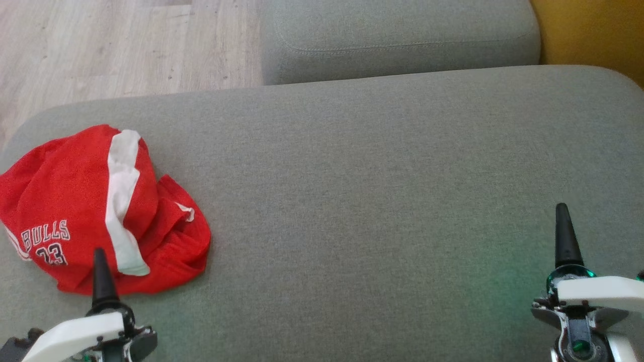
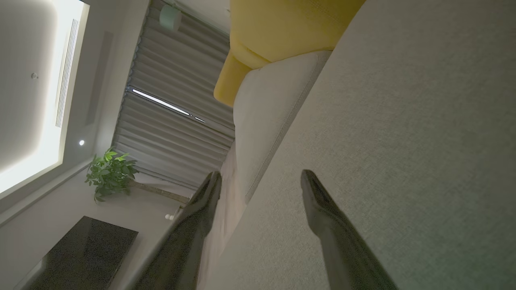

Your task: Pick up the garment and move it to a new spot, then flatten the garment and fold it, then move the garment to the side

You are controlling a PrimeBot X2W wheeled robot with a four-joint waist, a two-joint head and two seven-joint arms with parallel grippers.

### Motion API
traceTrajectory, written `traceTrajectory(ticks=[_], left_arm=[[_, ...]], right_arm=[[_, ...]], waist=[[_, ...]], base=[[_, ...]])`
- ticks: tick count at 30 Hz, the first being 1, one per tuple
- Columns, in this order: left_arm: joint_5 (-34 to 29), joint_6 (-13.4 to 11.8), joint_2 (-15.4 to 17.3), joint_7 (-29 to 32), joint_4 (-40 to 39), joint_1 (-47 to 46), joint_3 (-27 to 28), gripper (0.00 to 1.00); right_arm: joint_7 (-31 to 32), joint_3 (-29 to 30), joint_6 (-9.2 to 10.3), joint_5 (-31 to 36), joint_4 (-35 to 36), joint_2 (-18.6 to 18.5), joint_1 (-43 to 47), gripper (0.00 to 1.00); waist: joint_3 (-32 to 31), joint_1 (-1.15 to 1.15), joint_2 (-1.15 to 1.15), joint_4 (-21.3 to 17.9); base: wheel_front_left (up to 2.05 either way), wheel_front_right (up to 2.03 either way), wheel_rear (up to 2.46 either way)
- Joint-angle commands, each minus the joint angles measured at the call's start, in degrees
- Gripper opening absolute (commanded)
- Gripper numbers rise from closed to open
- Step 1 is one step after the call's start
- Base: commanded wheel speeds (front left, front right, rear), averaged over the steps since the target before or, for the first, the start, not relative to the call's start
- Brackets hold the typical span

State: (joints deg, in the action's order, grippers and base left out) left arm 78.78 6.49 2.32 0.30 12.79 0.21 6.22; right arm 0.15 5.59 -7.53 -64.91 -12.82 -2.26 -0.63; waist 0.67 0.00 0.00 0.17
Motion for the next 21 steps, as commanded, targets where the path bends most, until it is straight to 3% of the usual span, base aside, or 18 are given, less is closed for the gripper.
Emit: traceTrajectory(ticks=[1,21], left_arm=[[-1.6,-0.1,0.3,-0.8,-2.7,-2.9,1.2,1.00],[-23.0,-2.6,0.4,-4.2,-10.7,-2.4,-5.8,1.00]], right_arm=[[-0.7,-0.7,0.01,2.1,2.8,-0.3,-2.7,1.00],[-4.1,-3.9,0.02,22.2,6.3,-0.4,-2.8,1.00]], waist=[[0.0,0.00,0.00,0.0],[0.5,0.00,0.00,-0.7]], base=[[0.00,0.00,0.00],[0.00,0.00,0.00]])
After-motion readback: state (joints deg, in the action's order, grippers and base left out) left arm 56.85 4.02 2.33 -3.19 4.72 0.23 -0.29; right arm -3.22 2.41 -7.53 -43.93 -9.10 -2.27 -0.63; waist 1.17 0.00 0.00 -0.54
